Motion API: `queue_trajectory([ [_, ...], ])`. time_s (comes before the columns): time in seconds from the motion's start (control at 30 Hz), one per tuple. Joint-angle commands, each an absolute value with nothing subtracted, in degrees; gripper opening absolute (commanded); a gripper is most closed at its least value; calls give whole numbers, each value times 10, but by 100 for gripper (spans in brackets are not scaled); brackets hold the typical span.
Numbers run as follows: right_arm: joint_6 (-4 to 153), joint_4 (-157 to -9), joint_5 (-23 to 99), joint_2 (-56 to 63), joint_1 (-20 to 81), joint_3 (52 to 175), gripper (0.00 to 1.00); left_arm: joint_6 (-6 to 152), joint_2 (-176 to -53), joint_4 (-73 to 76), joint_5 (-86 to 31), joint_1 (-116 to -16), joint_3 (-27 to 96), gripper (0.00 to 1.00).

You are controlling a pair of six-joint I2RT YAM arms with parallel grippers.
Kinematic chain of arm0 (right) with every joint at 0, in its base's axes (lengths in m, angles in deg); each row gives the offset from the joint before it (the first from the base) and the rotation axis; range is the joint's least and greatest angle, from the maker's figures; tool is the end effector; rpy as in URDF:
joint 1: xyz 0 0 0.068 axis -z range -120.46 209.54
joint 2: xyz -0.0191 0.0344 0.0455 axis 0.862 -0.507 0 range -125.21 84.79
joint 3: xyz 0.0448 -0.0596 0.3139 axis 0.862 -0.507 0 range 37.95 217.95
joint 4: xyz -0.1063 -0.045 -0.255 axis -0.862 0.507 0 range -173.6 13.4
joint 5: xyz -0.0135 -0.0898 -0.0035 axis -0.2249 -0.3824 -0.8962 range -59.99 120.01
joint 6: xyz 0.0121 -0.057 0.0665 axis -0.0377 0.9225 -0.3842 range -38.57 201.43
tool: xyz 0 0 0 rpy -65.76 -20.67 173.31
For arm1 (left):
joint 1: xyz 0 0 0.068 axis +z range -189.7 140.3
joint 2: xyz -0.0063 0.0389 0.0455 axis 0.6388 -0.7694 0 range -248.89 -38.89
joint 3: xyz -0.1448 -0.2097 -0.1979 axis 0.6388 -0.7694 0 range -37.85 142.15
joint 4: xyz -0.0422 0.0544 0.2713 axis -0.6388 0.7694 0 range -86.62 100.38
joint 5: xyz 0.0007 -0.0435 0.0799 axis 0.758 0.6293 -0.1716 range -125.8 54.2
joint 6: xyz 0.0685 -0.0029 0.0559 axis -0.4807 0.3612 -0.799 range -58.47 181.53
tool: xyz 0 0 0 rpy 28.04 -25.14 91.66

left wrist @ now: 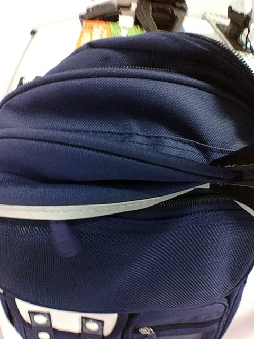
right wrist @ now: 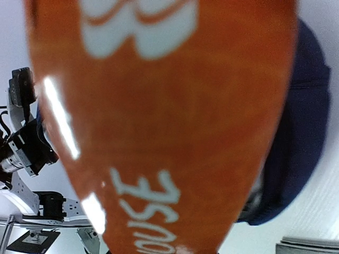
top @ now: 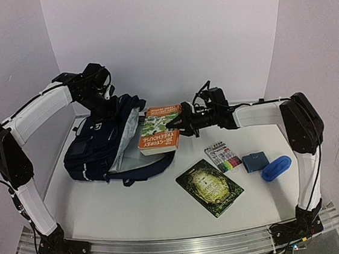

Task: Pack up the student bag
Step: Place the book in the student bag.

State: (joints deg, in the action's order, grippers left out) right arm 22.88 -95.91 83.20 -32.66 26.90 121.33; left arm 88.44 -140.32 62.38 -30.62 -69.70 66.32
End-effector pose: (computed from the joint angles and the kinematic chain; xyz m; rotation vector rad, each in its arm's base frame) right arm 0.4128 0.3390 0.2498 -0.2347 2.3175 1.8407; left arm 0.3676 -0.2204 0.3684 0.1068 2.6223 -0.4836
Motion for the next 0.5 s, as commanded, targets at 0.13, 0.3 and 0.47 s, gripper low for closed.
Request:
queue_trajectory([
  [0.13, 153, -1111, 823, -406, 209, 1323, 0, 928, -1368, 508, -221, -701, 658, 0],
  [0.3, 179, -1096, 804, -484, 201, 1357, 0, 930, -1351, 477, -190, -699, 635, 0],
  [0.47, 280, -961, 744, -521, 195, 1398, 19, 931, -1345, 479, -183, -699, 629, 0],
])
